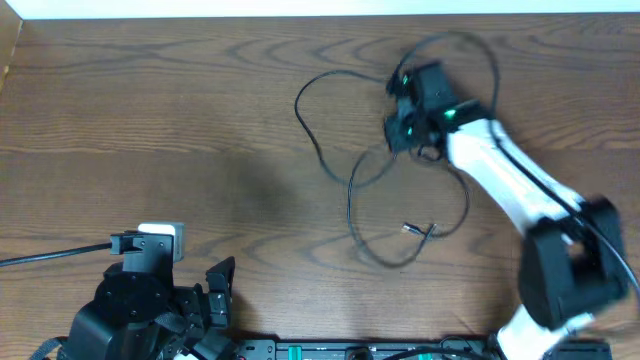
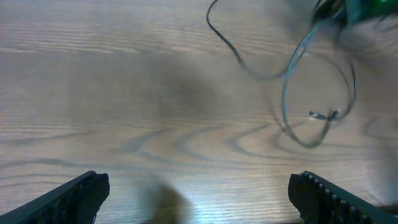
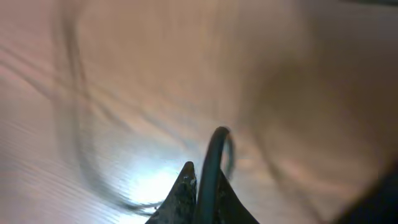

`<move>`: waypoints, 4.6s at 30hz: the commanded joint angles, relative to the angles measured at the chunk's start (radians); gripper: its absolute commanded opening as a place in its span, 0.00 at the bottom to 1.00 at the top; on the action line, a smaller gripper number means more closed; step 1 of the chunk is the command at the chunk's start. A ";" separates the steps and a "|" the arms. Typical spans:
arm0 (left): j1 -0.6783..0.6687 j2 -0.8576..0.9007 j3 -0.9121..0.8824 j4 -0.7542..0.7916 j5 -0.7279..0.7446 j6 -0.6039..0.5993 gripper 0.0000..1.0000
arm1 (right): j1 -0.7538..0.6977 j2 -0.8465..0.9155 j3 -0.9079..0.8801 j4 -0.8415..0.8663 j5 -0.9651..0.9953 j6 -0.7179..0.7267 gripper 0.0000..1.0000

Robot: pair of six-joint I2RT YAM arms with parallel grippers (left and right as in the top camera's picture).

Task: Untangle cables
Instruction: 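Drag the black cable right with the right gripper to straighten it, then pull the black cable off the table to the right edge with the right gripper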

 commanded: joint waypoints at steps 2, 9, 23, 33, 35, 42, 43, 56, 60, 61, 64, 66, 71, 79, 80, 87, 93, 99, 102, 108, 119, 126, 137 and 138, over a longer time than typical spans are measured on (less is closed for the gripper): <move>0.005 0.002 0.002 -0.006 -0.003 -0.012 0.98 | -0.035 -0.188 0.123 -0.026 0.116 -0.050 0.01; 0.005 0.002 0.002 -0.032 -0.003 -0.011 0.98 | -0.220 -0.329 0.255 -0.092 0.166 -0.090 0.01; 0.005 0.002 0.002 -0.048 -0.003 -0.009 0.98 | -0.904 -0.336 0.301 -0.061 -0.006 -0.066 0.01; 0.005 0.002 0.002 -0.049 -0.002 -0.008 0.98 | -1.143 -0.161 0.301 0.220 -0.243 0.041 0.01; 0.005 0.002 0.002 -0.049 -0.002 -0.008 0.98 | -1.172 -0.118 0.301 0.240 -0.243 0.042 0.01; 0.005 0.002 0.002 -0.048 0.018 -0.008 0.98 | -1.306 0.027 0.301 0.256 -0.250 0.227 0.01; 0.005 0.002 0.002 -0.049 0.021 -0.008 0.98 | -1.334 0.047 0.301 0.241 -0.250 0.284 0.01; 0.005 0.070 -0.008 -0.059 0.077 -0.001 0.98 | -1.478 0.227 0.301 -0.009 -0.303 0.461 0.50; 0.005 0.101 -0.008 -0.057 0.077 0.002 0.98 | -1.461 0.232 0.301 -0.068 -0.294 0.460 0.99; 0.005 0.106 -0.008 -0.055 0.086 0.010 0.98 | -1.456 0.232 0.301 -0.088 -0.288 0.461 0.99; 0.005 0.113 -0.008 -0.043 0.140 0.048 0.98 | -1.441 0.232 0.301 -0.185 -0.249 0.504 0.99; 0.005 0.113 -0.008 -0.044 0.145 0.048 0.98 | -1.429 0.232 0.301 -0.233 -0.243 0.525 0.99; 0.005 0.113 -0.008 -0.043 0.145 0.078 0.98 | -1.379 0.231 0.301 -0.362 -0.280 0.662 0.99; 0.005 0.113 -0.008 -0.043 0.155 0.113 0.98 | -1.186 0.229 0.308 -0.249 -0.576 0.526 0.99; 0.005 0.113 -0.008 -0.044 0.156 0.113 0.98 | -1.154 0.227 0.313 -0.227 -0.599 0.483 0.99; 0.005 0.113 -0.008 -0.043 0.143 0.115 0.98 | -0.876 0.227 0.407 -0.240 -0.626 0.122 0.99; 0.005 0.113 -0.008 -0.040 0.127 0.115 0.98 | -0.645 0.227 0.548 -0.491 -0.300 -0.219 0.99; 0.005 0.113 -0.008 -0.040 0.094 0.115 0.98 | -0.452 0.214 0.640 -0.676 -0.026 -0.285 0.99; 0.005 0.111 -0.008 -0.041 0.090 0.116 0.98 | -0.385 0.171 0.658 -0.700 -0.037 -0.278 0.99; 0.005 0.091 -0.008 -0.044 0.088 0.116 0.98 | -0.241 -0.010 0.657 -0.702 -0.078 -0.220 0.99; 0.005 0.012 -0.008 -0.044 0.060 0.111 0.98 | -0.171 -0.445 0.656 -0.777 -0.140 -0.160 0.99; 0.005 -0.027 -0.008 -0.051 0.061 0.112 0.98 | -0.171 -0.727 0.655 -1.001 -0.098 -0.156 0.99; 0.005 -0.027 -0.008 -0.059 0.064 0.112 0.98 | -0.175 -1.035 0.578 -1.151 0.090 0.030 0.99; 0.005 -0.027 -0.008 -0.059 0.064 0.112 0.98 | -0.177 -1.065 0.560 -1.151 0.115 0.045 0.99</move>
